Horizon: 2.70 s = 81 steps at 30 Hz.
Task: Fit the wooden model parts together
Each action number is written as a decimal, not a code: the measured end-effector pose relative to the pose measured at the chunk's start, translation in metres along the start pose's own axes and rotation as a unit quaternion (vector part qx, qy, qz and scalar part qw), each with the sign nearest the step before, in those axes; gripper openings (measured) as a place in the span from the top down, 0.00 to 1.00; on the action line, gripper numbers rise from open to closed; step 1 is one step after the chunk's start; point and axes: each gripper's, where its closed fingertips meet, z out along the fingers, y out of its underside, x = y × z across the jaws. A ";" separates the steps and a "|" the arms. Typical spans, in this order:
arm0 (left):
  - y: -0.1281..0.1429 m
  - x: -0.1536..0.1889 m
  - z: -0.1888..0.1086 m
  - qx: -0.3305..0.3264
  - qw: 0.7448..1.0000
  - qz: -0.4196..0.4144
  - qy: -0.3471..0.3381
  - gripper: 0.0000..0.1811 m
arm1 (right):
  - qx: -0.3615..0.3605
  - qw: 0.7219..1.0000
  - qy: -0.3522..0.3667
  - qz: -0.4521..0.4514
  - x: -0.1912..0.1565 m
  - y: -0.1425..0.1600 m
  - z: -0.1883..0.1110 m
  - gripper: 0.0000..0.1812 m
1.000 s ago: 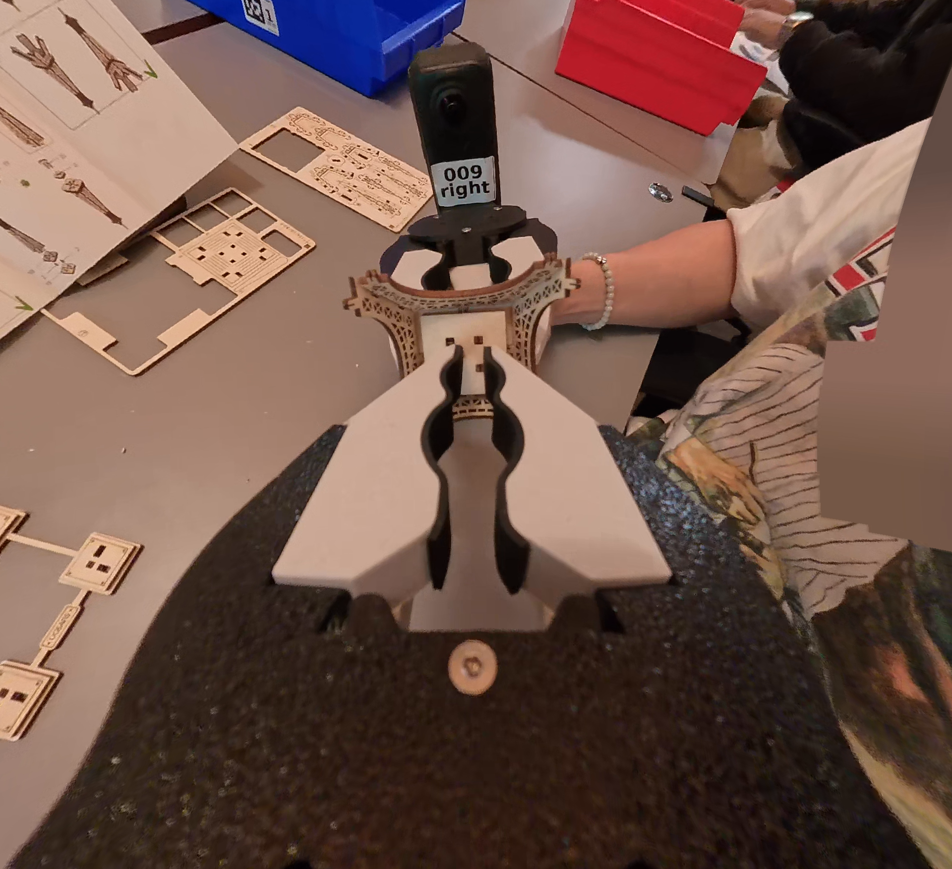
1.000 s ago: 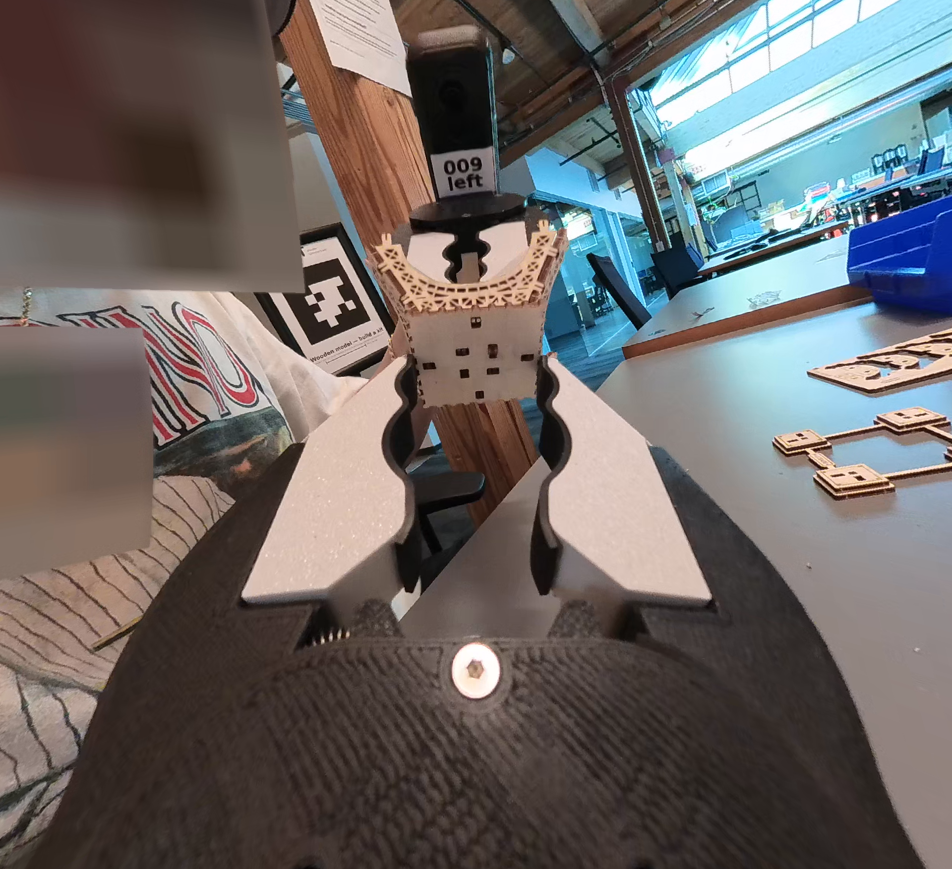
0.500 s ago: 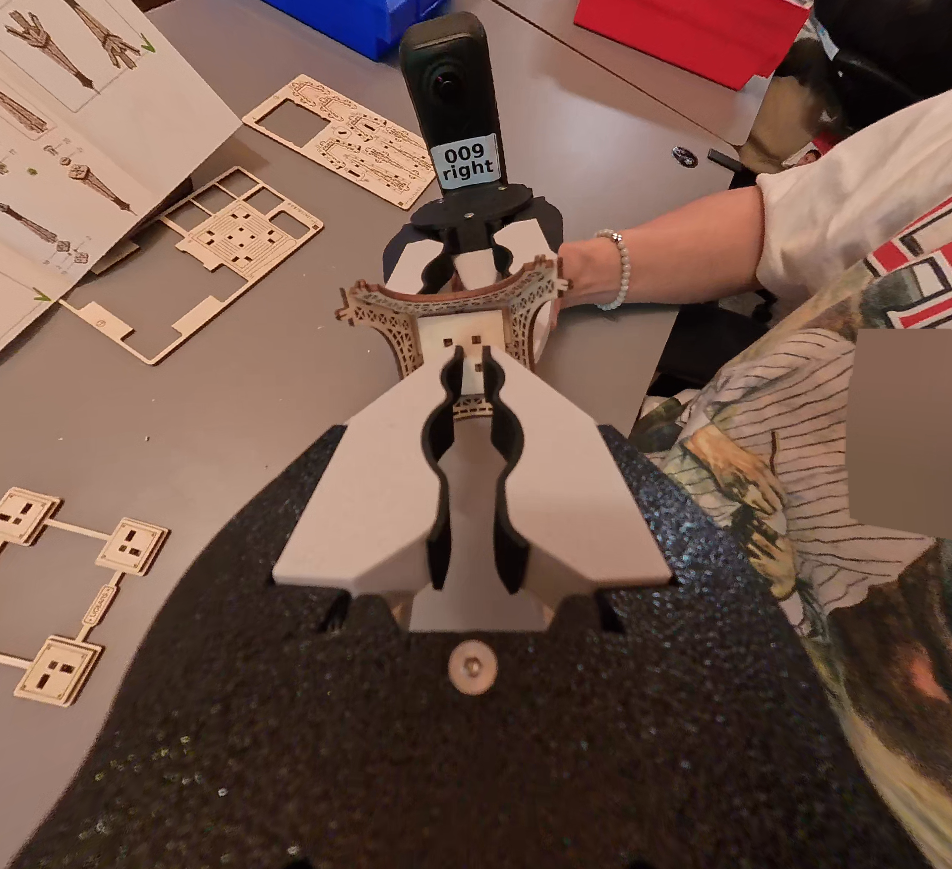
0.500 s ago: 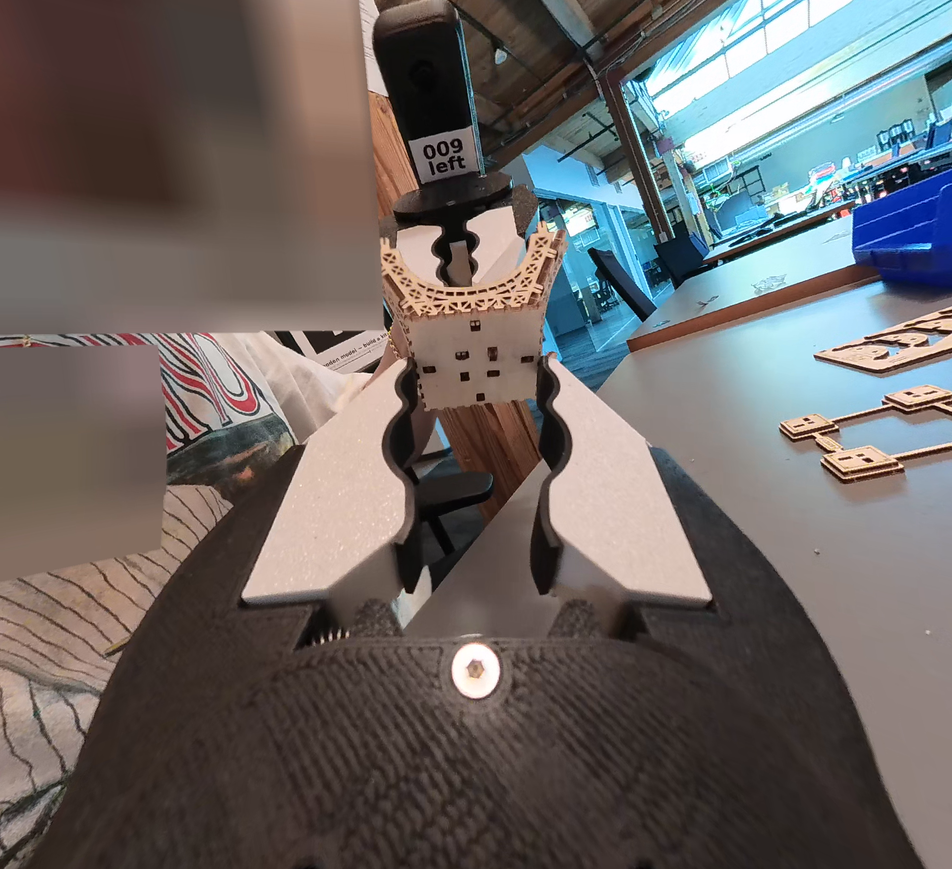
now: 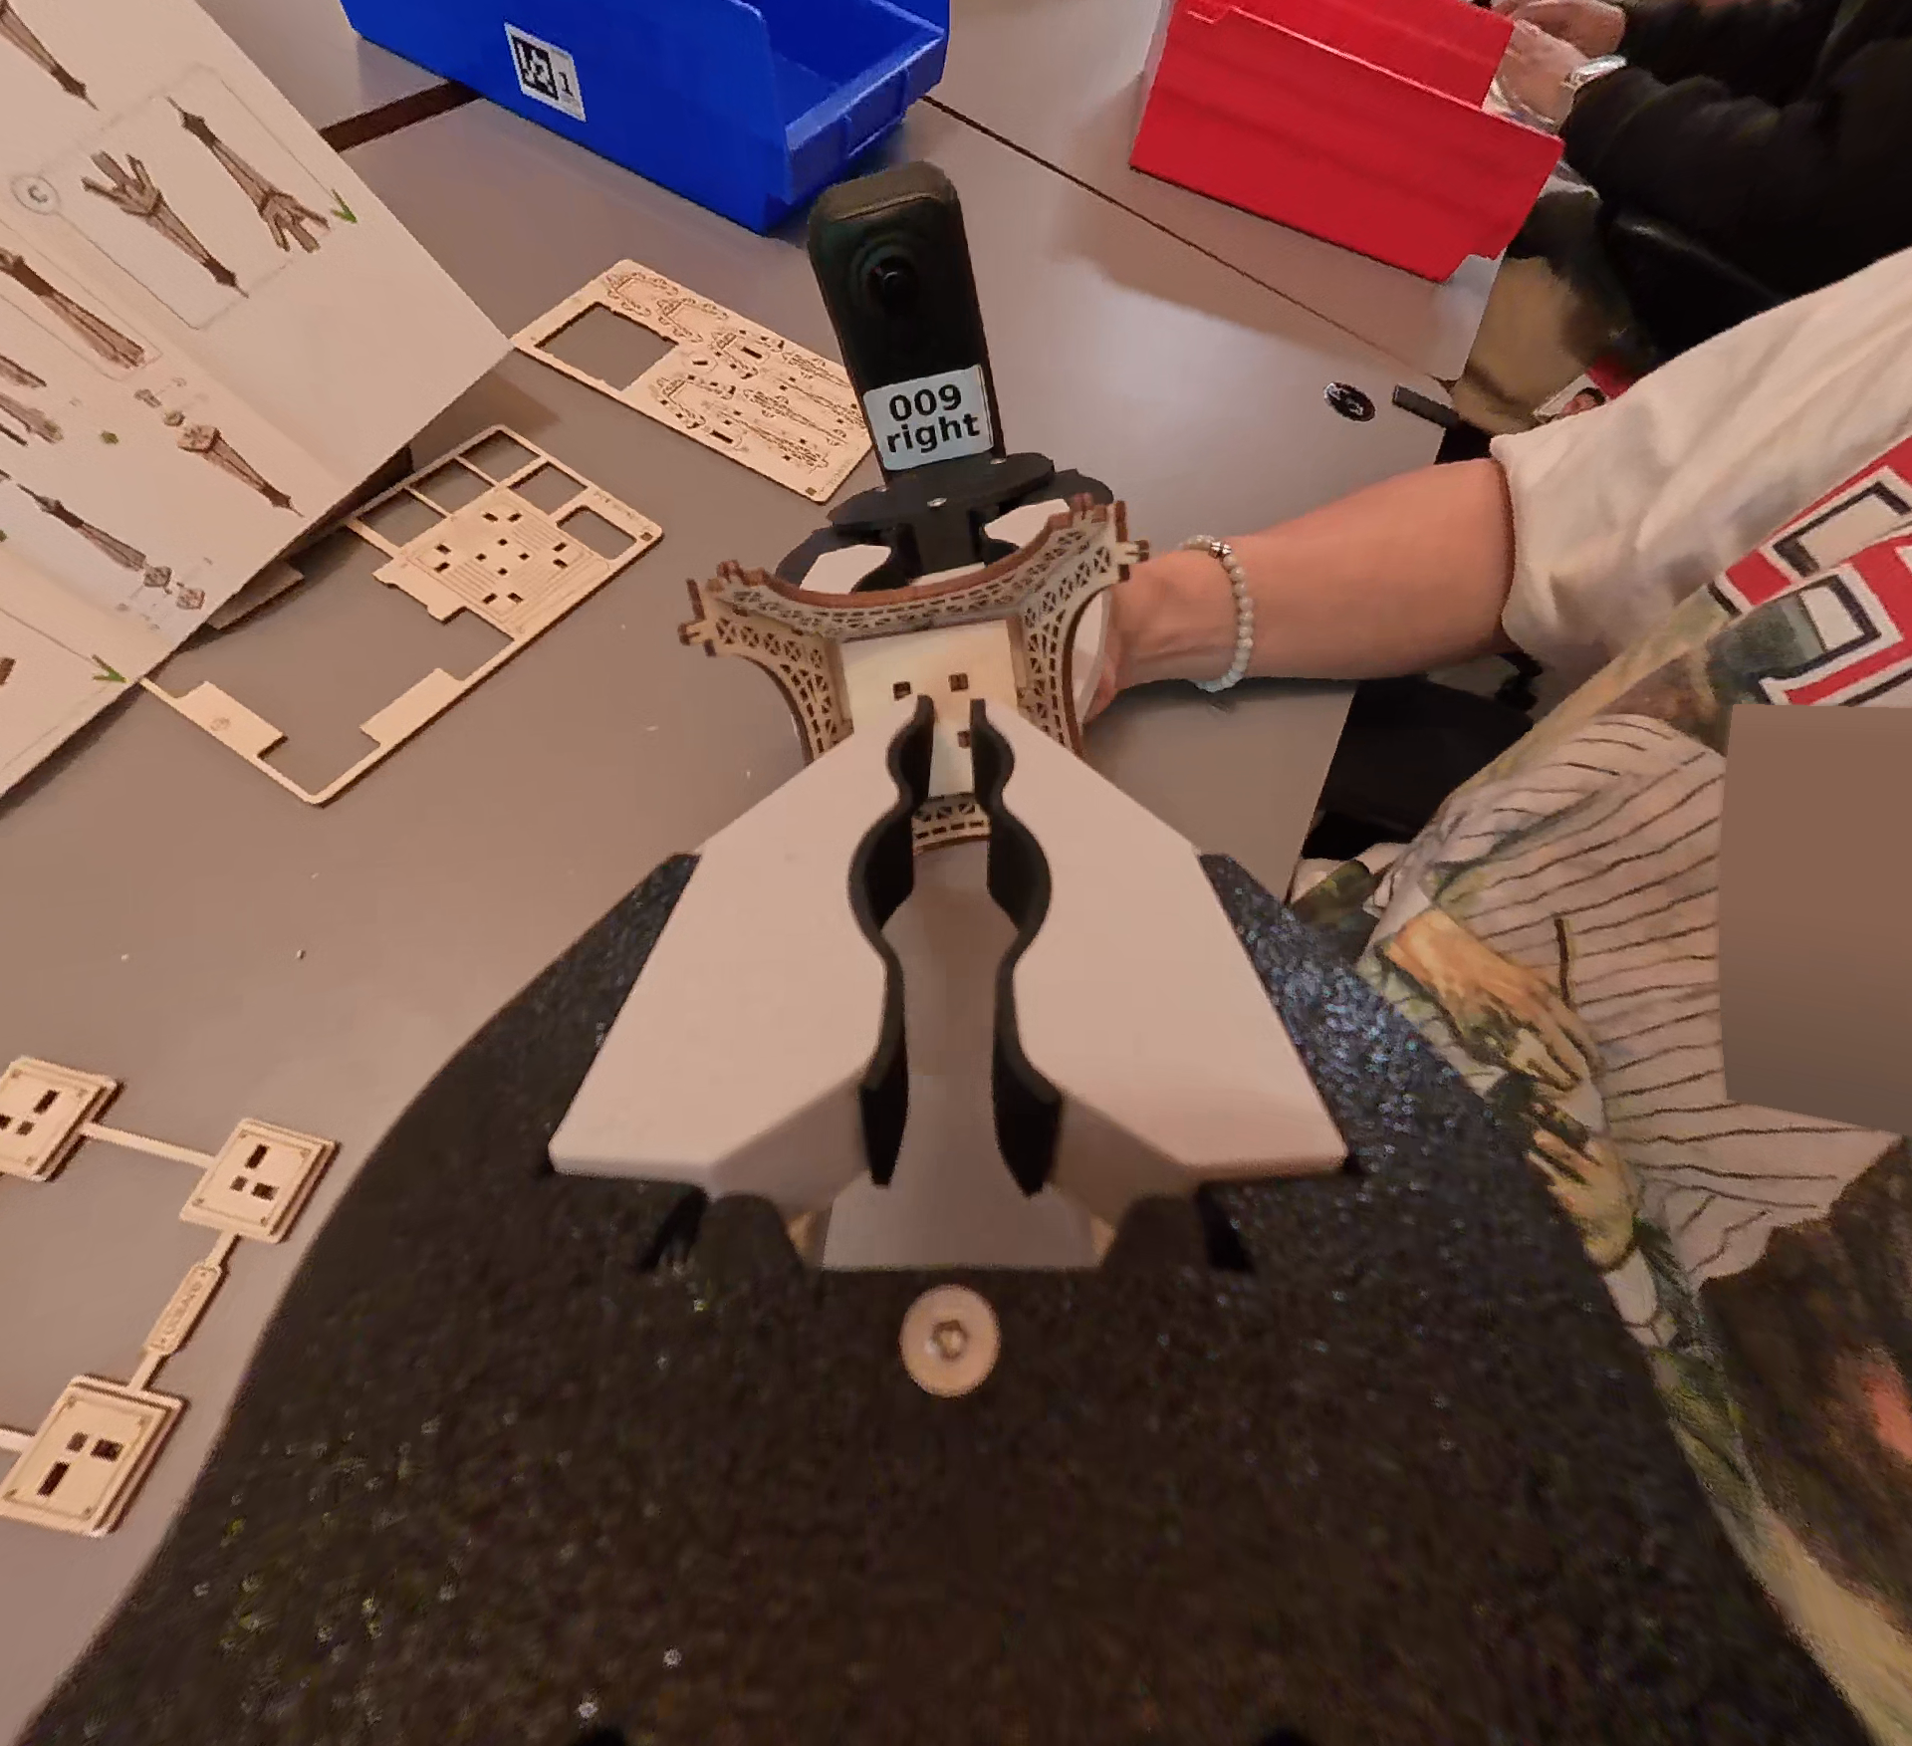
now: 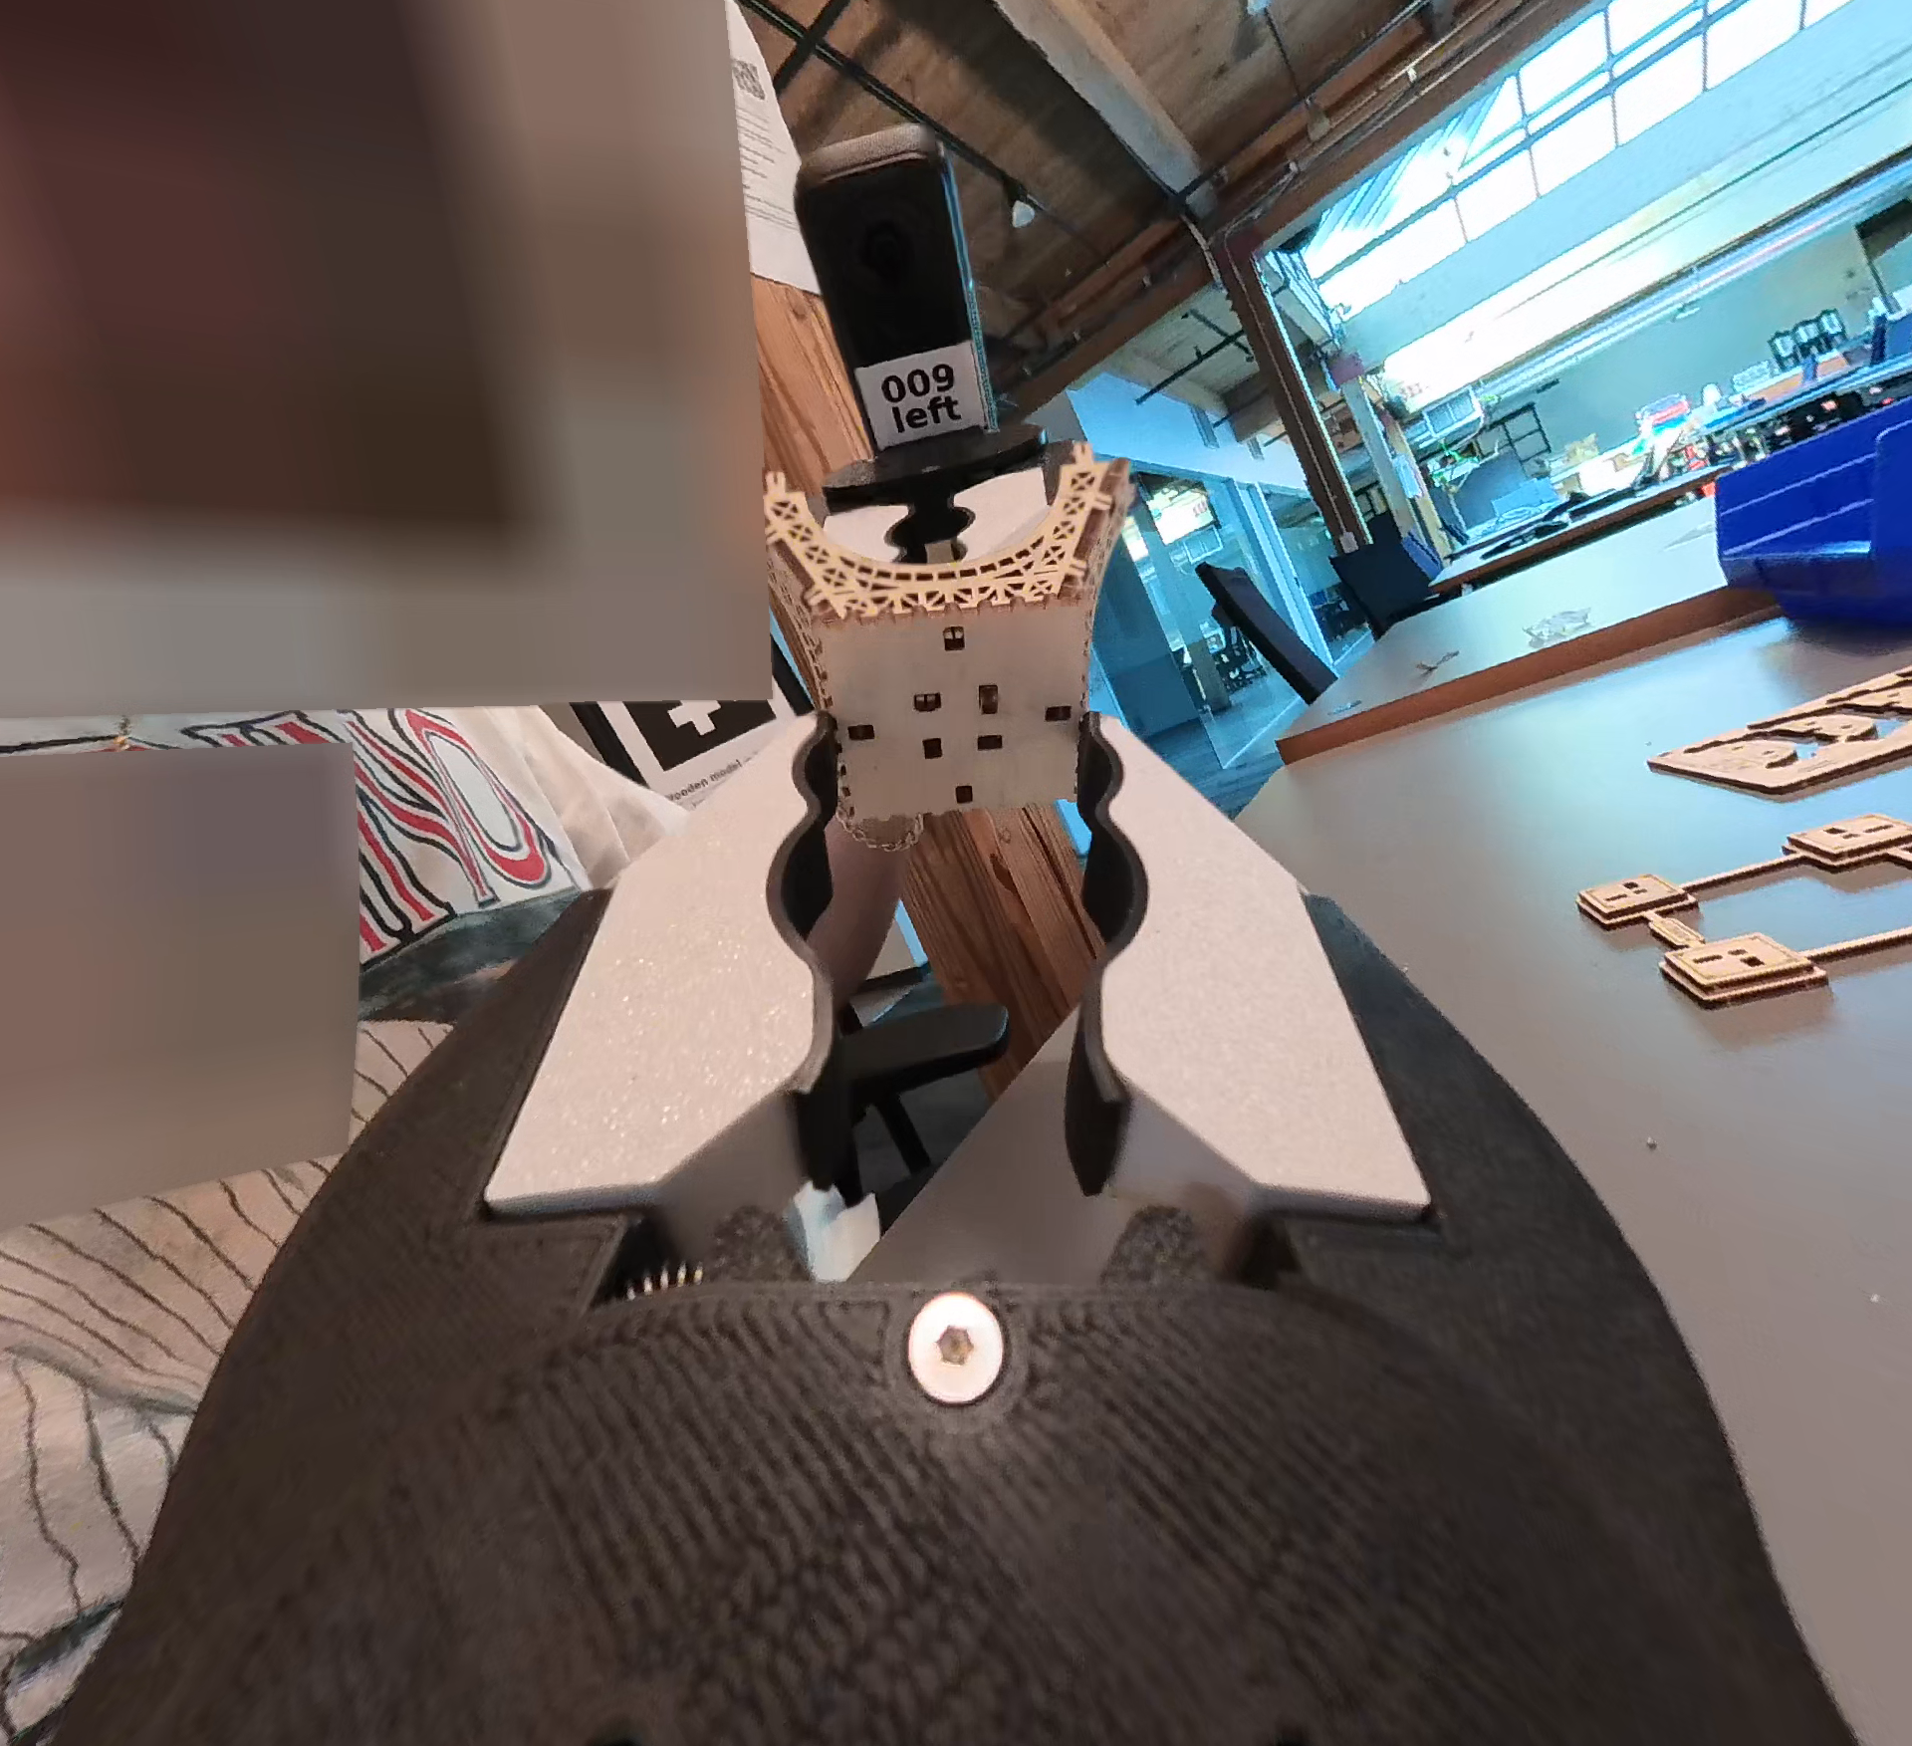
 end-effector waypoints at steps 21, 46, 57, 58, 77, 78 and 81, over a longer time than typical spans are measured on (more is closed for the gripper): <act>0.004 -0.001 -0.005 -0.013 1.000 -0.004 -0.001 0.88 | 0.007 1.000 -0.006 -0.004 -0.002 -0.002 -0.001 0.75; 0.000 0.003 0.000 -0.026 0.983 0.180 0.009 0.84 | 0.002 0.998 -0.045 0.031 -0.006 -0.001 -0.001 0.75; 0.000 0.004 0.002 -0.043 0.974 0.222 0.002 0.85 | 0.003 0.998 -0.046 0.040 -0.005 -0.001 -0.002 0.75; 0.000 0.004 0.002 -0.043 0.974 0.224 0.003 0.85 | 0.002 0.998 -0.047 0.040 -0.005 -0.001 -0.002 0.75; -0.003 -0.003 0.007 0.002 0.970 0.243 -0.019 0.85 | 0.022 0.997 -0.038 0.062 0.001 -0.006 -0.006 0.75; -0.004 -0.004 0.007 0.008 0.969 0.247 -0.024 0.85 | 0.026 0.997 -0.035 0.064 0.002 -0.008 -0.006 0.75; -0.008 -0.005 0.010 0.024 0.967 0.252 -0.034 0.85 | 0.041 0.996 -0.038 0.068 0.002 -0.012 -0.009 0.75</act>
